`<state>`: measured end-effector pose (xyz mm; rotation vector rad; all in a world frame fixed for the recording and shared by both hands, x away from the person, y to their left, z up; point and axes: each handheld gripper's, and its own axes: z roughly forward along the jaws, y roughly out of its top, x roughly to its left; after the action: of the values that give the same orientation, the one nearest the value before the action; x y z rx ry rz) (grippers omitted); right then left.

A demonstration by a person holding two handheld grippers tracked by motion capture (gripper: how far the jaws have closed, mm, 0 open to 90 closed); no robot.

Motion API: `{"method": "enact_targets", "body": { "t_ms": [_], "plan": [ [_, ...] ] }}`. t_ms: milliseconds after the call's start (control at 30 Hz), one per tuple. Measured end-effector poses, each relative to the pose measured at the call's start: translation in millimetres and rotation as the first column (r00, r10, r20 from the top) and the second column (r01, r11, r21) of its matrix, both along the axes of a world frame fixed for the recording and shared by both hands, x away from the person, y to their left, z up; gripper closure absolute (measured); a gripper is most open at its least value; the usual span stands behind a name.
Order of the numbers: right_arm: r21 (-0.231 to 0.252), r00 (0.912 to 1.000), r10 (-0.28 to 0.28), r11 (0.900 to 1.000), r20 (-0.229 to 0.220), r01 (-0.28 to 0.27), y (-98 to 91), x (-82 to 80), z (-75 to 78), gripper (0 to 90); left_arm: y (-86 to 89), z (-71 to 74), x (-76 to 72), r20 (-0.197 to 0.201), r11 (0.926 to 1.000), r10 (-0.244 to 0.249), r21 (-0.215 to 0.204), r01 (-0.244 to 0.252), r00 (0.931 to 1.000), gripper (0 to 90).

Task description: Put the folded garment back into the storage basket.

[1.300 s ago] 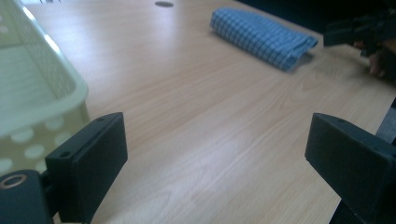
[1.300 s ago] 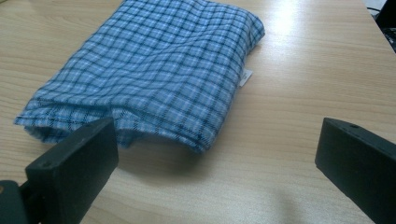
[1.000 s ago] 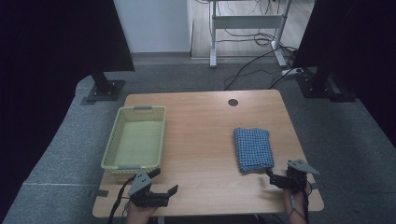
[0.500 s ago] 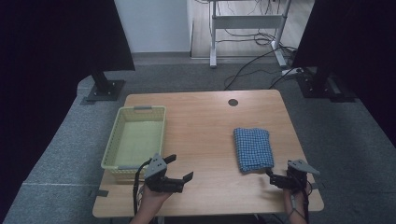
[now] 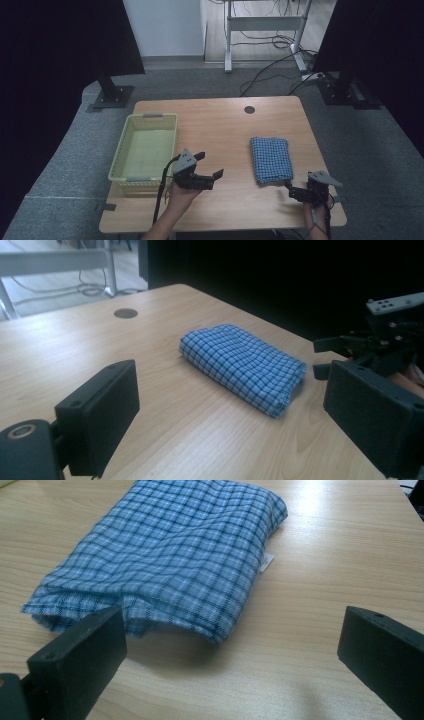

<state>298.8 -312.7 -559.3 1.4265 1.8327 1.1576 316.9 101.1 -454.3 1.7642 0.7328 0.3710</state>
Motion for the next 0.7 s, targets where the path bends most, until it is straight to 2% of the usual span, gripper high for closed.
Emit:
{"method": "enact_targets", "body": {
  "t_ms": [33, 200, 233, 367, 400, 433, 467, 500, 533, 600, 700],
  "plan": [
    [0.001, 1.0000, 0.001, 1.0000, 0.000, -0.001, 0.0, 0.0, 0.0, 0.0, -6.8, -0.7, 7.2, -0.009, 1.0000, -0.001, -0.002, 0.001, 1.0000, 7.7],
    [0.005, 1.0000, 0.002, 1.0000, 0.000, -0.002, -0.5, 0.1, 0.0, 0.0, -20.9, -3.4, 18.1, -0.013, 0.9999, 0.010, 0.008, -0.010, 0.9999, 7.8],
    [0.004, 1.0000, 0.003, 1.0000, -0.001, -0.003, -0.4, 0.2, -0.1, 0.0, -29.0, -5.6, 23.8, -0.030, 0.9998, 0.004, 0.022, -0.003, 0.9995, 7.8],
    [0.003, 1.0000, 0.005, 1.0000, -0.003, -0.005, -0.3, 0.5, -0.1, 0.0, -42.0, -8.5, 31.5, -0.041, 0.9989, 0.001, 0.046, 0.001, 0.9992, 7.7],
    [0.005, 1.0000, 0.007, 1.0000, -0.003, -0.007, -0.5, 0.5, -0.1, 0.0, -46.5, -9.2, 34.5, -0.051, 0.9987, -0.011, 0.049, 0.013, 0.9986, 7.7],
    [0.007, 1.0000, 0.008, 0.9999, -0.005, -0.008, -0.7, 0.7, -0.1, 0.0, -56.5, -10.9, 40.0, -0.062, 0.9978, -0.007, 0.066, 0.011, 0.9981, 7.6],
    [0.010, 1.0000, 0.007, 0.9999, -0.005, -0.007, -0.8, 0.7, -0.1, 0.0, -56.5, -10.9, 40.0, -0.062, 0.9978, -0.007, 0.066, 0.011, 0.9981, 7.7],
    [0.011, 1.0000, 0.008, 0.9999, -0.005, -0.008, -1.0, 0.8, -0.2, 0.0, -65.3, -13.0, 45.4, -0.076, 0.9971, 0.000, 0.075, 0.006, 0.9971, 7.6],
    [0.011, 1.0000, 0.008, 0.9999, -0.005, -0.008, -1.0, 0.8, -0.2, 0.0, -65.3, -13.0, 45.4, -0.076, 0.9971, 0.000, 0.075, 0.006, 0.9971, 7.6],
    [0.012, 0.9999, 0.008, 0.9999, -0.007, -0.008, -1.0, 0.9, -0.2, 0.0, -73.2, -15.8, 51.6, -0.107, 0.9968, -0.015, 0.077, 0.023, 0.9942, 7.6],
    [0.014, 0.9999, 0.011, 0.9998, -0.006, -0.011, -1.2, 0.8, -0.2, 0.0, -86.5, -23.1, 59.2, -0.128, 0.9971, -0.015, 0.073, 0.025, 0.9916, 7.7]
  ]
}}
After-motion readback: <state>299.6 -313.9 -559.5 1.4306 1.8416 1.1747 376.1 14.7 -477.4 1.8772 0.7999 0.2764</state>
